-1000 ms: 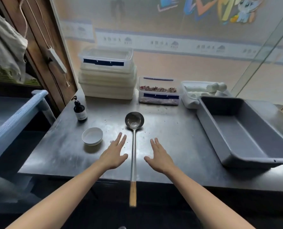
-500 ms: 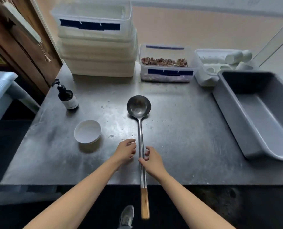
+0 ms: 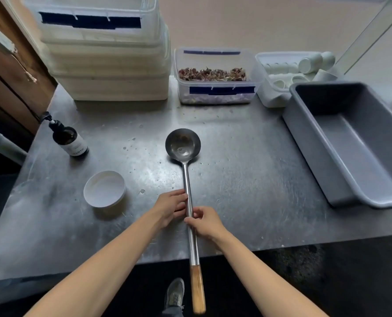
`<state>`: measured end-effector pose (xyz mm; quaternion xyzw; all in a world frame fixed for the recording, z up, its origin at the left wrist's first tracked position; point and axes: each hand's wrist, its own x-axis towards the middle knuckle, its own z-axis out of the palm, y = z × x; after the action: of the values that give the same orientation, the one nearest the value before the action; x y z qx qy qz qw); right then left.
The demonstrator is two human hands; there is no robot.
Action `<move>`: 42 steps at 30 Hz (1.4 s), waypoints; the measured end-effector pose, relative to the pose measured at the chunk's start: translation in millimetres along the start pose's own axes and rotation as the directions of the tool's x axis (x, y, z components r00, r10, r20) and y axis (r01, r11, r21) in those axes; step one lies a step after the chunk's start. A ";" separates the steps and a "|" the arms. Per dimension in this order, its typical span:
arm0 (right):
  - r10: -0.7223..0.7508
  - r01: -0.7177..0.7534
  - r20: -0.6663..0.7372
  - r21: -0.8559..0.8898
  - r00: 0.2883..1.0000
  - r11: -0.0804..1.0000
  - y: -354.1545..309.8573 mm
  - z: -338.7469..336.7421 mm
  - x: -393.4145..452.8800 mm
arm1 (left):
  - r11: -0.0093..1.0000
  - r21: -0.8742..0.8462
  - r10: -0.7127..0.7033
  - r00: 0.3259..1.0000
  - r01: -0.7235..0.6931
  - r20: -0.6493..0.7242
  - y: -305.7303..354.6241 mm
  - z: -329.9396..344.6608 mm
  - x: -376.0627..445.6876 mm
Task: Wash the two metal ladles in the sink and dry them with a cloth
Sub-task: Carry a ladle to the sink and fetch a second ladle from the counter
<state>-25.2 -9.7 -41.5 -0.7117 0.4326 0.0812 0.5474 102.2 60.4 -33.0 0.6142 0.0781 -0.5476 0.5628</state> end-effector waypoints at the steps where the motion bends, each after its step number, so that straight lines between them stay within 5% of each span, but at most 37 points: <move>1: 0.007 -0.007 0.018 0.017 1.000 1.000 0.6 -4.7 -2.1 | 1.000 0.001 -0.004 1.000 0.004 0.012 1.8 0.4 1.2; 12: 0.075 -0.098 0.076 0.377 0.994 0.921 11.1 -60.3 -52.0 | 0.999 0.011 -0.038 0.996 0.037 0.081 8.9 45.0 -16.9; 22: 0.106 -0.039 -0.079 0.593 0.991 0.804 39.1 -104.5 -134.7 | 0.985 0.173 -0.053 0.959 0.004 0.280 -0.5 130.1 -63.3; 42: 0.333 0.153 -0.376 0.828 0.865 0.539 193.0 -103.1 -353.7 | 0.821 0.567 -0.321 0.765 -0.069 0.558 -180.2 269.5 -178.8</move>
<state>-414.7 84.0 70.0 -0.3337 0.5795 -0.2900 0.6847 -253.1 7.8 56.6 0.5234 -0.2351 -0.7574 0.3116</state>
